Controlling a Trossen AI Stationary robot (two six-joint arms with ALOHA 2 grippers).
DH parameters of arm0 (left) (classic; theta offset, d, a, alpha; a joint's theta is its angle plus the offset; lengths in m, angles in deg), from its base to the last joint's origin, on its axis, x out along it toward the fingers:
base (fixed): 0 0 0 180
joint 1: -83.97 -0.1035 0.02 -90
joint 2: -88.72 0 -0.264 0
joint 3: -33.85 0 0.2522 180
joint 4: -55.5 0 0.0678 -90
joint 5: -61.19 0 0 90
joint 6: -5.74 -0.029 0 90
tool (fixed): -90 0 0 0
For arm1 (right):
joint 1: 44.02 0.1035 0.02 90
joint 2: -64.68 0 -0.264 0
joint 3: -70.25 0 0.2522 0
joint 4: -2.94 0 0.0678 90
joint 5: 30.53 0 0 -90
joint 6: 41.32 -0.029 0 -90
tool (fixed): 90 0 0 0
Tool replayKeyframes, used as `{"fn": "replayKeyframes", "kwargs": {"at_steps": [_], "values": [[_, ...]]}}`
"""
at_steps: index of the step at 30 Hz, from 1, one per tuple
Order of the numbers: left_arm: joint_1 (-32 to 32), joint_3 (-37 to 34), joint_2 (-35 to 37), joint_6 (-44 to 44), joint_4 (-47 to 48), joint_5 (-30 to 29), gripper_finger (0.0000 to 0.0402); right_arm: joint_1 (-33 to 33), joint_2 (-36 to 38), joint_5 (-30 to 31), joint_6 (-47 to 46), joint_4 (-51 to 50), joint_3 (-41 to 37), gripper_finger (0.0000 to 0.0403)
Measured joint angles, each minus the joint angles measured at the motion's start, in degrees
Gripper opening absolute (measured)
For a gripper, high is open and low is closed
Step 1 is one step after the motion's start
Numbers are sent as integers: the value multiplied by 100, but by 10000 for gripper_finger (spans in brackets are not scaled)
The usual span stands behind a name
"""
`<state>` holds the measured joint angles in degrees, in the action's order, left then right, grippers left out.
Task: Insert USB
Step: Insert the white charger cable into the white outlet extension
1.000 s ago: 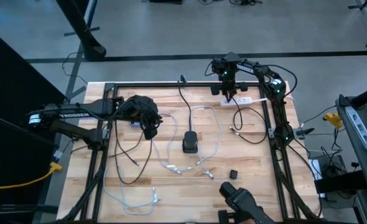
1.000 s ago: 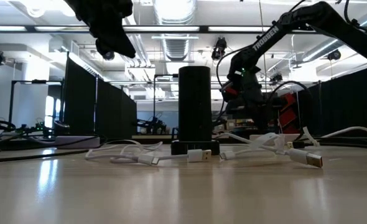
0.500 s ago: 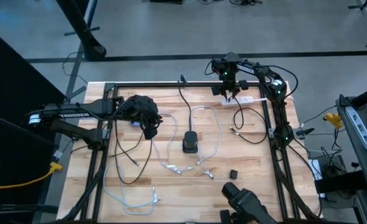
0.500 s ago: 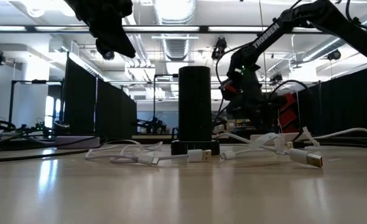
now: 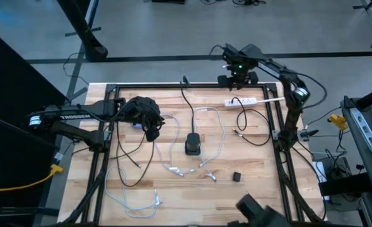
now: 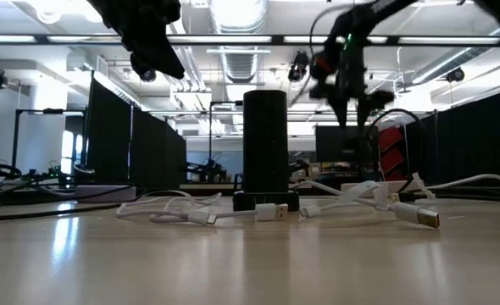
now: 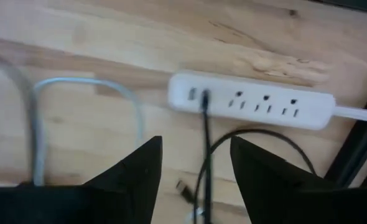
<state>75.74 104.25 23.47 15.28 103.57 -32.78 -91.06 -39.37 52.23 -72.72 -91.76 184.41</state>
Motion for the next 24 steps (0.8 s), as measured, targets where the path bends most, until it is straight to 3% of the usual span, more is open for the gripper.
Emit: {"fn": "replayKeyframes", "kwargs": {"at_steps": [5, 10, 24], "values": [[0, 2, 2, 0, -5, 2, 66, 628, 834, -4, -432, 2, 4, 156], [0, 4, 12, 72, -2, 38, 66, 1740, 1337, 223, -799, -3, 9, 140], [106, 7, 44, 450, 6, 188, 66, 4925, 1480, 1525, -1829, 522, 9, 102]]}}
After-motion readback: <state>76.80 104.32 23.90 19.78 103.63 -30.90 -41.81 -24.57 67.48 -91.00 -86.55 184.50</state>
